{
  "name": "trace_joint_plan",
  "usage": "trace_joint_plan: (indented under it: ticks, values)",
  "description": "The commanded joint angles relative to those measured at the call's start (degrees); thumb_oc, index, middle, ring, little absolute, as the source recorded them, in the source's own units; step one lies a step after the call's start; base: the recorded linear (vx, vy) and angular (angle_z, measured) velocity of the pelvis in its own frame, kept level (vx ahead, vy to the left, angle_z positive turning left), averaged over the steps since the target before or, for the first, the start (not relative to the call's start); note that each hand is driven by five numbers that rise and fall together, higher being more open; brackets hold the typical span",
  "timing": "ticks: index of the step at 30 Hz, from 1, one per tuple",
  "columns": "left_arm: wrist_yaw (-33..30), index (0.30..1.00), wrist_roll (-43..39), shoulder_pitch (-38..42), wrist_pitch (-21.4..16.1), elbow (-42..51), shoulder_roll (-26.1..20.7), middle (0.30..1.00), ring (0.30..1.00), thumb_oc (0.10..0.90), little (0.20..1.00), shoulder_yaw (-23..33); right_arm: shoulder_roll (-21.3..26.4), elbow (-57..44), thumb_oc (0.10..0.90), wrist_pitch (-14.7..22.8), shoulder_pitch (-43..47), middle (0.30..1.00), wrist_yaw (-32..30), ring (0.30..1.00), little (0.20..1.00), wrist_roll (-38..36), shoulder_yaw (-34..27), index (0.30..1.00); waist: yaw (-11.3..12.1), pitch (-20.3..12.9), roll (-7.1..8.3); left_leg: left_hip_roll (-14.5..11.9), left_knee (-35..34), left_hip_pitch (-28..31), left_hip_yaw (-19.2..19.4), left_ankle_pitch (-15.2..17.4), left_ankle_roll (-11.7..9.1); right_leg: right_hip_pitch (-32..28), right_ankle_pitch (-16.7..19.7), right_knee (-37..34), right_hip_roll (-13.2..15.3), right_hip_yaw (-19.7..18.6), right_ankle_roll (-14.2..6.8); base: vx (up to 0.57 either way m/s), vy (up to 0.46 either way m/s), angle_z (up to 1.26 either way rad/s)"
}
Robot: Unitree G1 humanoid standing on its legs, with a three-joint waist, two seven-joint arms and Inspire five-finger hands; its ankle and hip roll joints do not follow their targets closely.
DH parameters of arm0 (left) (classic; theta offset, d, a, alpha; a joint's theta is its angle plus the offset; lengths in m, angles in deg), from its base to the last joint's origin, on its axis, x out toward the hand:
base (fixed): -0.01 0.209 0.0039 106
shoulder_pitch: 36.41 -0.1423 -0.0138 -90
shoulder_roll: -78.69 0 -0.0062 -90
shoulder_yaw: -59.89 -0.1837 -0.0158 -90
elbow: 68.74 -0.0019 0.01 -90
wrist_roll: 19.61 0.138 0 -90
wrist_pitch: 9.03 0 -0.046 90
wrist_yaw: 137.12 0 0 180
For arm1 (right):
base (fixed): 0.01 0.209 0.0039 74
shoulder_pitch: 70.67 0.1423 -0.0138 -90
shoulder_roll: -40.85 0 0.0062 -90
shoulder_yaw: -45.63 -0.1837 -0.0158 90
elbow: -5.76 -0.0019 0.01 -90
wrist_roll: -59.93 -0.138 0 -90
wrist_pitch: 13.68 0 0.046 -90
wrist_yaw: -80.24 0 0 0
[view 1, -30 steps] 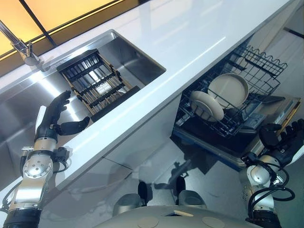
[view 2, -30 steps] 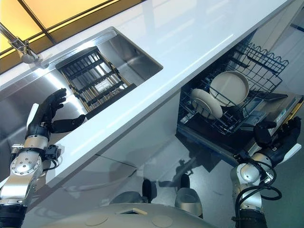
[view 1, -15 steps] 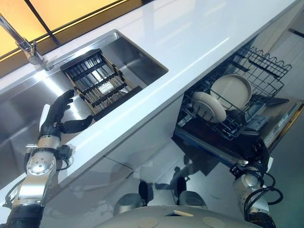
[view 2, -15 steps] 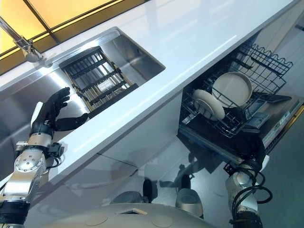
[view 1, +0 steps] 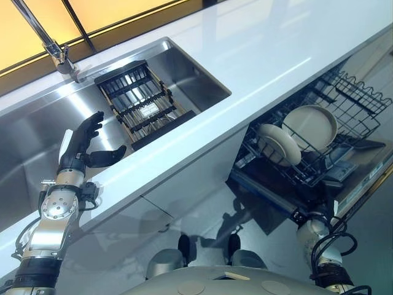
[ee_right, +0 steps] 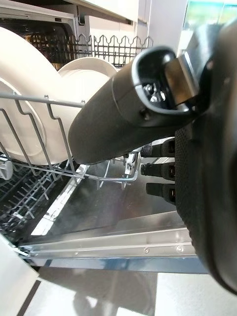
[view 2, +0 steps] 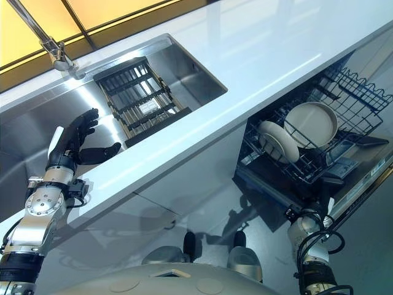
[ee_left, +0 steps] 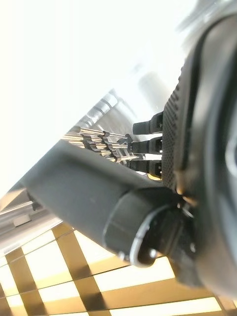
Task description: Pick up plates and place into dishwasher.
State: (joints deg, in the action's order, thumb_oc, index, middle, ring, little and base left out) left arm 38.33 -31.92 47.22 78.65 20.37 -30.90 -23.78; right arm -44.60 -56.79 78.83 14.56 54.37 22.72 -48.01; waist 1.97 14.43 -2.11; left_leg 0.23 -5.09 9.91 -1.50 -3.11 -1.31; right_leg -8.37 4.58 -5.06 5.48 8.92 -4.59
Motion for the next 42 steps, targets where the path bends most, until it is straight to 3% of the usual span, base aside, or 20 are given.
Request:
trace_joint_plan:
  ticks: [1,6,9,18,25,28,32,36,40,42]
  values:
    - [-1.43,0.9,1.91,4.93,-0.91,3.05,-3.64,0.9,0.9,0.8,0.9,-1.39,4.3,-6.51,0.8,4.44,10.88,0.9,4.62,0.9,0.9,-0.28,4.35,0.9,2.73,-1.84,0.42,3.39,5.94,-4.67,0.18,2.76,1.99,3.29,-4.4,9.24,-0.45,1.45,-1.89,0.06,0.01,0.01]
    - [-1.84,0.9,2.07,7.0,-0.3,2.07,-3.31,0.9,0.9,0.8,0.9,-3.93,3.12,-9.94,0.8,7.99,18.79,0.9,5.36,0.9,0.9,3.0,9.36,0.9,4.48,-2.23,0.17,3.71,5.78,-4.37,-1.16,3.09,2.27,2.91,-4.62,9.11,-0.13,2.23,-1.81,0.03,0.024,0.06]
    - [-1.52,0.9,1.96,8.05,-0.4,1.04,-3.32,0.9,0.9,0.8,0.9,-4.81,2.76,-11.78,0.8,8.27,22.78,0.9,7.8,0.9,0.9,4.1,11.82,0.9,5.25,-2.77,0.28,3.94,5.73,-4.33,-1.75,3.13,2.31,2.58,-4.73,8.89,0.05,2.73,-1.76,0.02,0.028,0.09]
    - [-0.73,0.9,2.27,11.21,0.25,-0.12,-2.92,0.9,0.9,0.8,0.9,-8.32,-1.06,-13.89,0.8,8.94,34.27,0.9,14.39,0.9,0.9,-1.91,18.49,0.9,7.89,-3.46,0.78,4.59,6.23,-3.75,-3.98,3.47,2.46,1.01,-4.73,8.1,0.29,4.22,-1.09,0.04,0.016,0.14]
    - [0.15,0.9,1.39,12.89,-0.9,-1.74,-3.45,0.9,0.9,0.8,0.9,-10.68,-3.43,-13.11,0.8,9.89,40.97,0.9,11.27,0.9,0.9,-3.58,19.75,0.9,9.27,-4.21,0.75,5.01,5.99,-3.3,-5.01,3.59,2.53,0.23,-4.56,7.37,0.28,5.0,-0.88,0.03,0.0,0.05]
    - [-0.03,0.9,1.0,12.98,-1.19,-2.11,-3.6,0.9,0.9,0.8,0.9,-10.94,-3.3,-12.75,0.8,8.78,40.45,0.9,8.47,0.9,0.9,-2.9,19.22,0.9,9.08,-4.52,0.71,5.09,5.73,-3.13,-4.81,3.6,2.58,0.27,-4.45,7.23,0.28,4.93,-1.0,0.0,0.007,0.07]
    - [-0.83,0.9,0.75,11.92,-1.04,-1.44,-3.68,0.9,0.9,0.8,0.9,-10.19,-2.56,-12.16,0.8,4.42,36.23,0.9,1.87,0.9,0.9,-1.63,16.93,0.9,8.1,-4.74,0.69,4.98,5.2,-2.68,-4.04,3.61,2.74,0.43,-4.15,7.01,0.18,4.28,-1.2,-0.02,0.005,0.01]
    - [-2.59,0.9,1.02,10.17,-1.26,-0.5,-3.04,0.9,0.9,0.8,0.9,-8.93,-0.81,-14.89,0.8,1.55,28.65,0.9,0.28,0.9,0.9,0.33,14.09,0.9,6.06,-4.43,0.79,4.75,4.72,-2.65,-2.54,3.29,2.9,1.16,-3.5,6.95,0.07,3.04,-1.5,-0.08,0.01,-0.03]
    - [-2.95,0.9,0.79,8.2,-1.99,0.35,-2.91,0.9,0.9,0.8,0.9,-7.02,1.83,-16.61,0.8,0.62,21.07,0.9,4.58,0.9,0.9,1.26,10.99,0.9,4.28,-4.19,1.01,4.47,4.21,-2.24,-1.2,3.44,2.96,1.5,-3.45,6.99,-0.01,2.03,-1.94,-0.07,0.009,-0.06]
    - [-2.76,0.9,0.85,6.12,-2.73,1.2,-2.66,0.9,0.9,0.8,0.9,-4.71,3.79,-18.1,0.8,0.14,14.43,0.9,11.46,0.9,0.9,1.9,7.53,0.9,2.84,-4.03,1.35,4.29,3.81,-1.89,-0.22,3.6,3.1,1.86,-3.36,7.11,-0.1,1.19,-2.42,-0.08,-0.003,-0.16]
